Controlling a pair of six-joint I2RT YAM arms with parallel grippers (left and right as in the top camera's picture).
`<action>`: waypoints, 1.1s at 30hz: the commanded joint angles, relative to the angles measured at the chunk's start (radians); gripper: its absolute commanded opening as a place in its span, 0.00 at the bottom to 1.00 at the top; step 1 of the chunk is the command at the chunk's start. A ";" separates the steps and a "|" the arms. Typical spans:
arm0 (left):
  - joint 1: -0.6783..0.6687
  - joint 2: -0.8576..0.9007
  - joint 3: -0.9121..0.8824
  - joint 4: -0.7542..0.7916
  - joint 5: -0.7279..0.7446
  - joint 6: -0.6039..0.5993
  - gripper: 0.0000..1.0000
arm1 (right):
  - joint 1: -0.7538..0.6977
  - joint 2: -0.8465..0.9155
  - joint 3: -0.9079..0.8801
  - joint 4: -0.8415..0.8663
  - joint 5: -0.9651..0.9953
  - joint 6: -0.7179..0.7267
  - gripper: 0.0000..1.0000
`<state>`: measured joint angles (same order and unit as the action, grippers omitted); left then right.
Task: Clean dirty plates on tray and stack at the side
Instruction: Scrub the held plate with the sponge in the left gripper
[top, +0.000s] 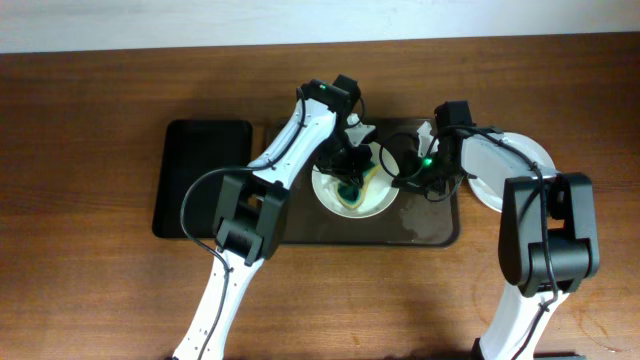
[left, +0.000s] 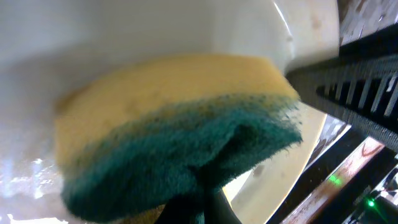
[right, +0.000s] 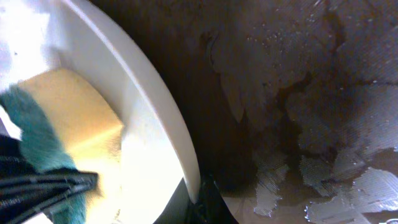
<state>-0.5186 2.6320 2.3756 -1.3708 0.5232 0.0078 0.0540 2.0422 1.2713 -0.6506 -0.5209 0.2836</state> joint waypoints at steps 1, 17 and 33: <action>0.021 0.032 0.022 0.085 -0.291 -0.190 0.00 | 0.010 0.059 -0.044 -0.004 0.087 0.011 0.04; 0.005 0.032 0.124 -0.071 0.091 0.185 0.00 | 0.010 0.059 -0.044 -0.004 0.091 0.012 0.04; -0.001 0.033 0.123 -0.037 -0.673 -0.371 0.00 | 0.010 0.059 -0.044 -0.004 0.091 0.012 0.04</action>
<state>-0.5690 2.6503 2.5004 -1.3415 -0.2321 -0.3946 0.0711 2.0468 1.2716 -0.6224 -0.5331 0.3077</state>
